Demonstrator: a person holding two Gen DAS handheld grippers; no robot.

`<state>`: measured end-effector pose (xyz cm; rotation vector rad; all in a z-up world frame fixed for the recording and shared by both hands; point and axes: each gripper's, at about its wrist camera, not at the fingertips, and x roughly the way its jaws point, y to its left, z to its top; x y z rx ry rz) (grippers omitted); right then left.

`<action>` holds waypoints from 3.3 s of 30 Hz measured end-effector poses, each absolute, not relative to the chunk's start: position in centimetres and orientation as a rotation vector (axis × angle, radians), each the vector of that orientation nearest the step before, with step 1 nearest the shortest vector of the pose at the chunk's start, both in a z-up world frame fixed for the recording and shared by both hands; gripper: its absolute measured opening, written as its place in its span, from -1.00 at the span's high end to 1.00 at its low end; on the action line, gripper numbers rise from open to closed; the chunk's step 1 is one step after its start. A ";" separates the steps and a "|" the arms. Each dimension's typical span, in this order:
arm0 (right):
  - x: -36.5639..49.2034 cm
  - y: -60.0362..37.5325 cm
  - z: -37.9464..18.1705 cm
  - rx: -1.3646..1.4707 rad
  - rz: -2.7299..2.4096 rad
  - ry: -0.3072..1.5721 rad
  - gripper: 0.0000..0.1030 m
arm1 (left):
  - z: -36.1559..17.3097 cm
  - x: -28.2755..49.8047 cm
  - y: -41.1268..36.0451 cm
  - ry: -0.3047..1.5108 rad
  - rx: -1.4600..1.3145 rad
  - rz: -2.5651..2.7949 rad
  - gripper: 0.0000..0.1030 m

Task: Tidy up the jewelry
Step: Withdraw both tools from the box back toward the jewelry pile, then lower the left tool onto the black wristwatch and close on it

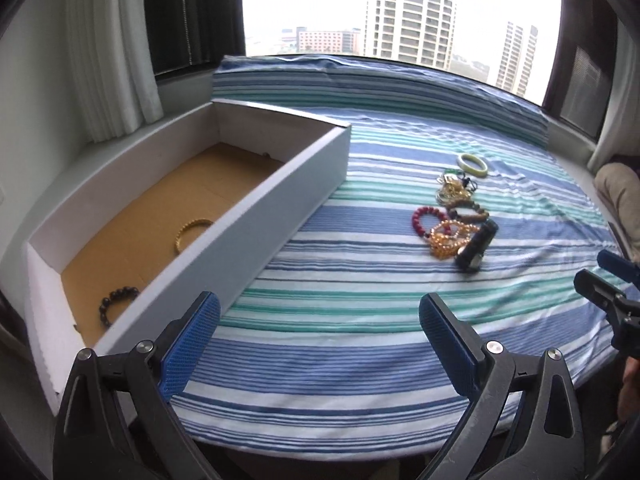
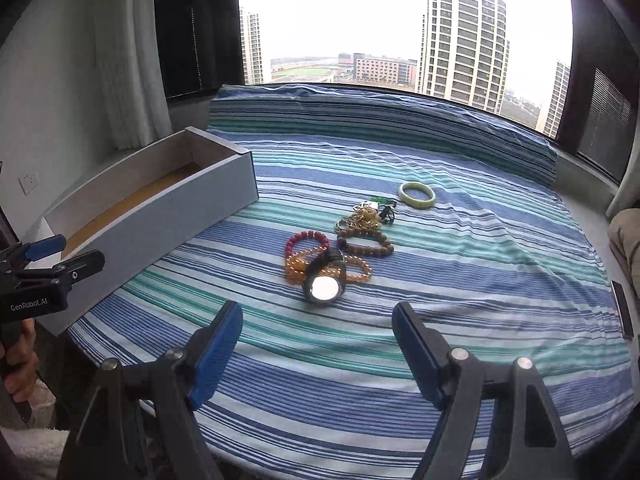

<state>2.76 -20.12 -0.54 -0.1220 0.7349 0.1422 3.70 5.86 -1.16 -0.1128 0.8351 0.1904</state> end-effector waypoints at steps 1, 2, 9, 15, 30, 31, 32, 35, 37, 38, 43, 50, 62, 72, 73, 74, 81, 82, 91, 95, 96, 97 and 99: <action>2.6 -20.8 -1.1 -0.110 0.123 0.742 -0.53 | -1.6 3.8 5.3 0.849 -0.113 0.167 -0.94; 2.3 -21.4 -1.6 -0.100 0.107 0.748 -0.53 | -2.0 3.8 4.6 0.862 -0.111 0.144 -0.94; 1.4 -23.2 -5.1 -0.082 0.055 0.812 -0.53 | -3.8 4.5 0.5 0.912 -0.043 0.021 -0.94; 1.0 -23.6 -5.8 -0.077 0.054 0.826 -0.53 | -4.3 5.4 -1.8 0.918 0.014 -0.016 -0.94; 1.3 -23.9 -5.2 -0.102 0.029 0.805 -0.53 | -4.6 6.4 -2.9 0.913 0.122 0.069 -0.94; 1.4 -23.9 -5.3 -0.101 0.030 0.807 -0.53 | -4.5 6.4 -3.0 0.911 0.126 0.070 -0.94; 1.4 -23.9 -5.3 -0.101 0.031 0.810 -0.53 | -4.5 6.4 -3.0 0.907 0.131 0.071 -0.94; 1.4 -23.6 -5.3 -0.110 0.031 0.815 -0.53 | -4.4 6.4 -3.2 0.898 0.142 0.073 -0.94; 1.5 -23.5 -5.3 -0.112 0.032 0.818 -0.53 | -4.4 6.4 -3.3 0.896 0.146 0.071 -0.94; 1.5 -23.4 -5.4 -0.114 0.032 0.819 -0.53 | -4.4 6.4 -3.3 0.895 0.148 0.070 -0.94; 1.6 -23.1 -5.3 -0.120 0.035 0.822 -0.53 | -4.4 6.5 -3.4 0.893 0.156 0.072 -0.94; 1.6 -23.0 -5.4 -0.121 0.037 0.828 -0.53 | -4.5 6.5 -3.5 0.895 0.163 0.077 -0.94; 1.6 -23.3 -5.5 -0.114 0.028 0.836 -0.53 | -4.6 7.1 -2.5 0.896 0.073 -0.025 -0.94; 1.6 -24.7 -6.1 -0.074 0.014 0.842 -0.53 | -5.4 13.6 -6.0 0.872 0.113 -0.319 -0.94; 1.5 -24.9 -6.1 -0.072 0.012 0.840 -0.53 | -5.8 14.4 -6.6 0.872 0.137 -0.328 -0.94; 1.5 -25.1 -6.1 -0.068 0.010 0.840 -0.53 | -6.2 15.3 -7.2 0.875 0.156 -0.336 -0.94; 1.3 -26.5 -6.5 -0.039 -0.015 0.850 -0.53 | -8.6 19.5 -9.5 0.899 0.250 -0.360 -0.93; 1.3 -26.7 -6.6 -0.035 -0.017 0.853 -0.53 | -8.8 19.7 -9.6 0.901 0.253 -0.366 -0.93; 1.7 -27.6 -7.3 -0.011 -0.022 0.868 -0.53 | -9.5 20.0 -10.8 0.913 0.290 -0.433 0.25; 1.5 -27.8 -7.0 -0.007 -0.027 0.858 -0.53 | -9.3 19.8 -10.1 0.931 0.224 -0.443 0.68; 1.6 -28.0 -7.1 -0.002 -0.029 0.858 -0.53 | -8.9 19.4 -9.8 0.924 0.210 -0.433 0.68; 1.6 -28.2 -7.1 0.004 -0.031 0.861 -0.53 | -8.5 18.9 -9.4 0.914 0.200 -0.418 0.68; 1.8 -28.6 -7.3 0.024 -0.031 0.870 -0.53 | -7.6 17.8 -8.2 0.902 0.164 -0.393 0.68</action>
